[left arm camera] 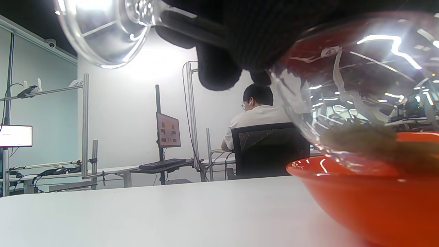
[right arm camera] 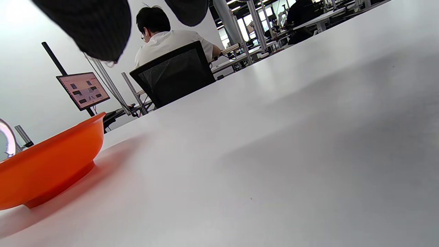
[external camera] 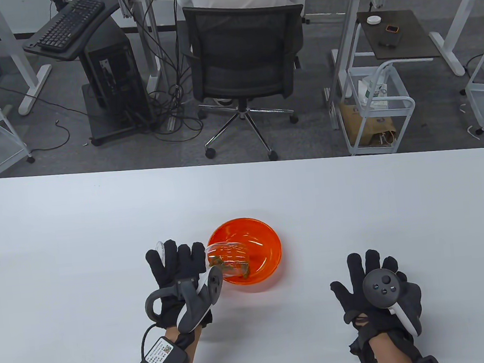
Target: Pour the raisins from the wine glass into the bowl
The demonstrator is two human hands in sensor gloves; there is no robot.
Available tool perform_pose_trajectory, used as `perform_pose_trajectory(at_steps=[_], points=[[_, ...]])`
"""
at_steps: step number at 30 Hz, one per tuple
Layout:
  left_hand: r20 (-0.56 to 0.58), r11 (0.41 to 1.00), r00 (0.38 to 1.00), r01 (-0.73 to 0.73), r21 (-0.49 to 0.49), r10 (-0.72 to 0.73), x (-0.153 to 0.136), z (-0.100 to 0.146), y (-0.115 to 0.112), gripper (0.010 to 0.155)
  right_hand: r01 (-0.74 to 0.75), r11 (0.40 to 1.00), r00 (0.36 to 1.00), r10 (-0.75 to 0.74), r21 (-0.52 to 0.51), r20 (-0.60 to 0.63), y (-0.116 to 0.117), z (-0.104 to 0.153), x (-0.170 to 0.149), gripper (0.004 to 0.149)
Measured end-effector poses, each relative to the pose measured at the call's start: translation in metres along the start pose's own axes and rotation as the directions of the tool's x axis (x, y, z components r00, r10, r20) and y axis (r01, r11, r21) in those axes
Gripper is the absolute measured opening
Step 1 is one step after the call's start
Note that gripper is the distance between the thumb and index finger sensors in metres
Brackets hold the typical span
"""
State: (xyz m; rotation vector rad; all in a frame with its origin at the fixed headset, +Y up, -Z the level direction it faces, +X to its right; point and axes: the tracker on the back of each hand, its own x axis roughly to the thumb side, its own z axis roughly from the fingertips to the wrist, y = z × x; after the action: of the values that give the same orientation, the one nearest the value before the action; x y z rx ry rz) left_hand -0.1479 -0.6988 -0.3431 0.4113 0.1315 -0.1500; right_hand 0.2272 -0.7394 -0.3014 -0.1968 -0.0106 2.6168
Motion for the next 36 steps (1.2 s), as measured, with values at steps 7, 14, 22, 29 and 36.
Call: perform_pose_trajectory(at_steps=[7, 14, 22, 29, 36], points=[[0.002, 1.0, 1.0, 0.007, 0.005, -0.007, 0.0009, 0.0005, 0.001, 0.048, -0.001, 1.0, 1.0, 0.001, 0.0, 0.0, 0.0004, -0.0001, -0.0001, 0.077], [0.024, 0.998, 0.999, 0.042, 0.039, -0.043, 0.0066, 0.002, 0.0046, 0.048, -0.005, 1.0, 1.0, 0.005, 0.002, -0.001, 0.001, -0.0002, -0.0002, 0.077], [0.025, 0.998, 0.999, 0.041, 0.04, -0.042, 0.0071, 0.0022, 0.0053, 0.048, -0.008, 1.0, 1.0, 0.008, 0.003, -0.002, 0.0013, -0.0003, -0.0003, 0.077], [0.023, 0.998, 0.999, 0.038, 0.042, -0.039, 0.0069, 0.002, 0.0061, 0.049, -0.007, 1.0, 1.0, 0.007, 0.005, -0.001, 0.0015, -0.0005, -0.0004, 0.078], [0.008, 1.0, 1.0, 0.0, 0.017, 0.0, 0.0042, 0.0002, 0.0044, 0.049, -0.005, 1.0, 1.0, 0.005, 0.006, -0.002, 0.0017, -0.0008, -0.0004, 0.077]])
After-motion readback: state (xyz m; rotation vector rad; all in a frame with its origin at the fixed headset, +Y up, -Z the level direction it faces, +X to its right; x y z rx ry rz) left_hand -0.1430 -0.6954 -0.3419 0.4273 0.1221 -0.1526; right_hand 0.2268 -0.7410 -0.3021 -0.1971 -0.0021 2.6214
